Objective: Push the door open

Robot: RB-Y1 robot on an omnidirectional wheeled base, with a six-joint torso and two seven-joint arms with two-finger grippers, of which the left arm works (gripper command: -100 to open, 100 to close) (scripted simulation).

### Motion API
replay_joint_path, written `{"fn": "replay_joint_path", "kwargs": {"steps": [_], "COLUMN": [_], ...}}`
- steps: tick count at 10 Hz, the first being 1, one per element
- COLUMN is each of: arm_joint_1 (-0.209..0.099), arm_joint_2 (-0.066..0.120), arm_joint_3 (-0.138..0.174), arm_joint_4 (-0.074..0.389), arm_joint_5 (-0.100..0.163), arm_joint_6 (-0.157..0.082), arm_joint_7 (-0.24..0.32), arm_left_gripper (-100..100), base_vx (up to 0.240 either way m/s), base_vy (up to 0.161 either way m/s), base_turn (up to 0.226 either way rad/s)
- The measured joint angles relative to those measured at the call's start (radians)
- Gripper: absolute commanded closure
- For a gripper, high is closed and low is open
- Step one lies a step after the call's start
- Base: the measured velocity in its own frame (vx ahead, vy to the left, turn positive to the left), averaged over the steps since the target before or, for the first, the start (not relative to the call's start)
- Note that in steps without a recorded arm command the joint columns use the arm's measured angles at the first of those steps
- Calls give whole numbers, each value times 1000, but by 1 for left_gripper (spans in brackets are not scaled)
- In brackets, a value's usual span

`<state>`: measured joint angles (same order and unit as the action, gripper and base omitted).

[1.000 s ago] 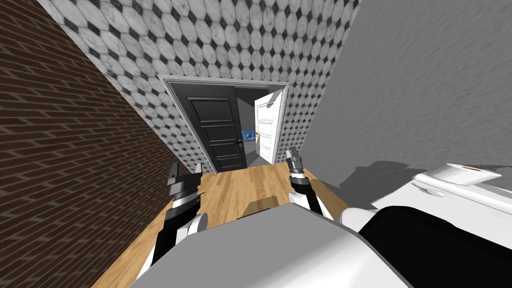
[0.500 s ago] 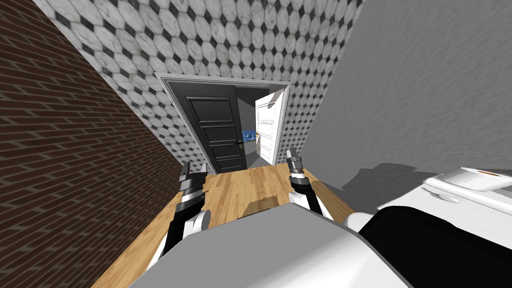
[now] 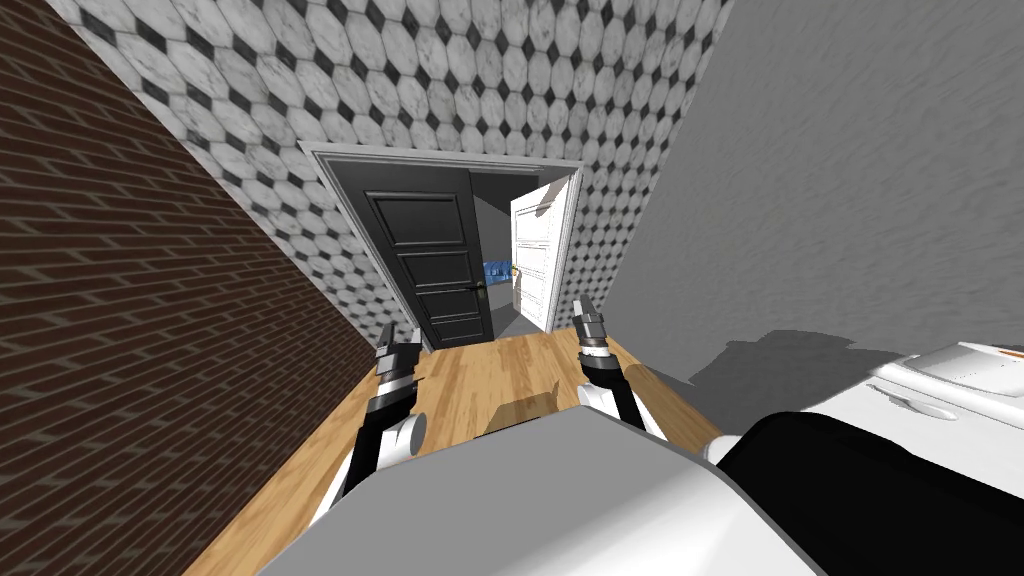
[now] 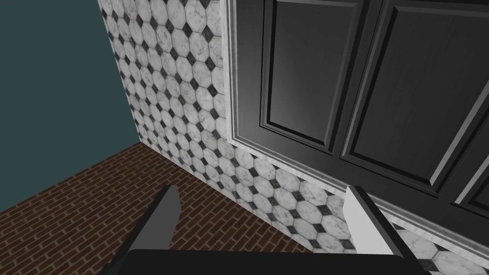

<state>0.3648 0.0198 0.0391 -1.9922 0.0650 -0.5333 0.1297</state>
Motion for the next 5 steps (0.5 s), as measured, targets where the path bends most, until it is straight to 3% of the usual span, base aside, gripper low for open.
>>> {"fn": "replay_joint_path", "kwargs": {"steps": [5], "arm_joint_1": [-84], "arm_joint_2": [23], "arm_joint_3": [1], "arm_joint_4": [131], "arm_joint_5": [11], "arm_joint_6": [8], "arm_joint_7": [-18], "arm_left_gripper": [-100], "base_vx": [95], "base_vy": [3], "base_turn": [-7]}}
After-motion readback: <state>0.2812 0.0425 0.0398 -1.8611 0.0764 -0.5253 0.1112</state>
